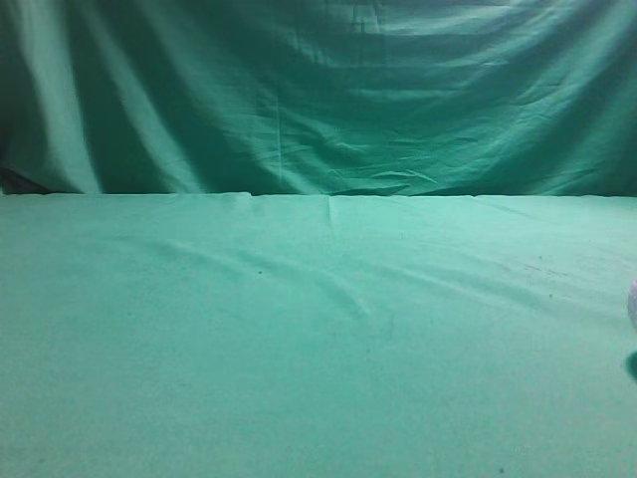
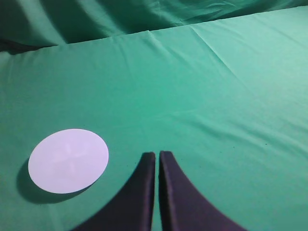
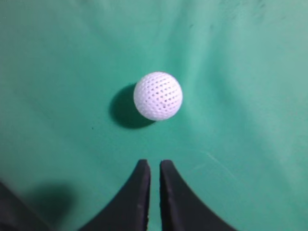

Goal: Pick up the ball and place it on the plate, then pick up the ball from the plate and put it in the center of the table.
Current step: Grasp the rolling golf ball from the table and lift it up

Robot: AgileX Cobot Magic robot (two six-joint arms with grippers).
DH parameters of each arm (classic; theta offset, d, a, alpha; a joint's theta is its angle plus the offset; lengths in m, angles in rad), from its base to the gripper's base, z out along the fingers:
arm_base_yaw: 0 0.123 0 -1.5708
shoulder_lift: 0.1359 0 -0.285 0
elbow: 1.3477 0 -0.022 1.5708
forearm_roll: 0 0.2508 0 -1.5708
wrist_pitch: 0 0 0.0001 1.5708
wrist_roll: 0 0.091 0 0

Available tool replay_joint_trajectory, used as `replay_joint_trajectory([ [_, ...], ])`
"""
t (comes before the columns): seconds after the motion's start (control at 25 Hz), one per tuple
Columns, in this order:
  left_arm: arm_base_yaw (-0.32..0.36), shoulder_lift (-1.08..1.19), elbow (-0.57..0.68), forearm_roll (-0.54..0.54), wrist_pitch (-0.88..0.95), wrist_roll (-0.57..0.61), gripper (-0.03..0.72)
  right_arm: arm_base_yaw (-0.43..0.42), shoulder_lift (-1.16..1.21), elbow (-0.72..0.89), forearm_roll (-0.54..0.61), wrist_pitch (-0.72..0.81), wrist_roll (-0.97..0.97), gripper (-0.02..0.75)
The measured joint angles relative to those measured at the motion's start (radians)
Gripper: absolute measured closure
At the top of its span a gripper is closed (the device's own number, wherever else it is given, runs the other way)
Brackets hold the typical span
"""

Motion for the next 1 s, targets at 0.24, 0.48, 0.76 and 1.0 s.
replay_joint_trajectory([
  [0.24,0.000,0.000,0.000,0.000,-0.001,0.000,0.688,0.002,0.129,0.000,0.037,-0.138,0.046,0.234],
  [0.48,0.000,0.000,0.000,0.000,-0.002,0.000,0.688,0.002,0.239,-0.001,0.039,-0.248,0.141,0.146],
  [0.76,0.000,0.000,0.000,0.000,-0.002,0.000,0.688,0.002,0.374,-0.004,0.028,-0.302,0.147,0.211],
  [1.0,0.000,0.000,0.000,0.000,-0.002,0.000,0.688,0.002,0.399,-0.035,-0.003,-0.299,0.147,0.411],
])
